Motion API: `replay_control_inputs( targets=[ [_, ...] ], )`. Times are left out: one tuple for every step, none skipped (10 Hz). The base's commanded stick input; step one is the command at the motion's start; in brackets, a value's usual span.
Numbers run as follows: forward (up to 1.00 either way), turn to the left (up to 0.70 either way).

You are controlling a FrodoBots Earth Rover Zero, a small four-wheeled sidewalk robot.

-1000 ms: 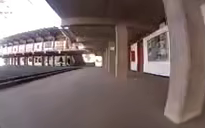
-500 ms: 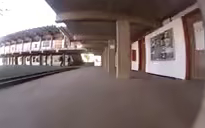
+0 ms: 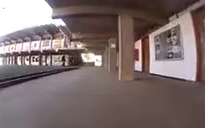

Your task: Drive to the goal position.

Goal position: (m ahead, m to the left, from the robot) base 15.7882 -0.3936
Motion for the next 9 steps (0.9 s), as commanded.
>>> replay_control_inputs(
  targets=[
    [0.92, 0.01],
    [0.92, 0.01],
    [0.92, 0.01],
    [0.92, 0.09],
    [0.92, 0.26],
    [0.92, 0.38],
    [0.92, 0.38],
    [0.92, 0.33],
    [0.92, 0.14]
  ],
)
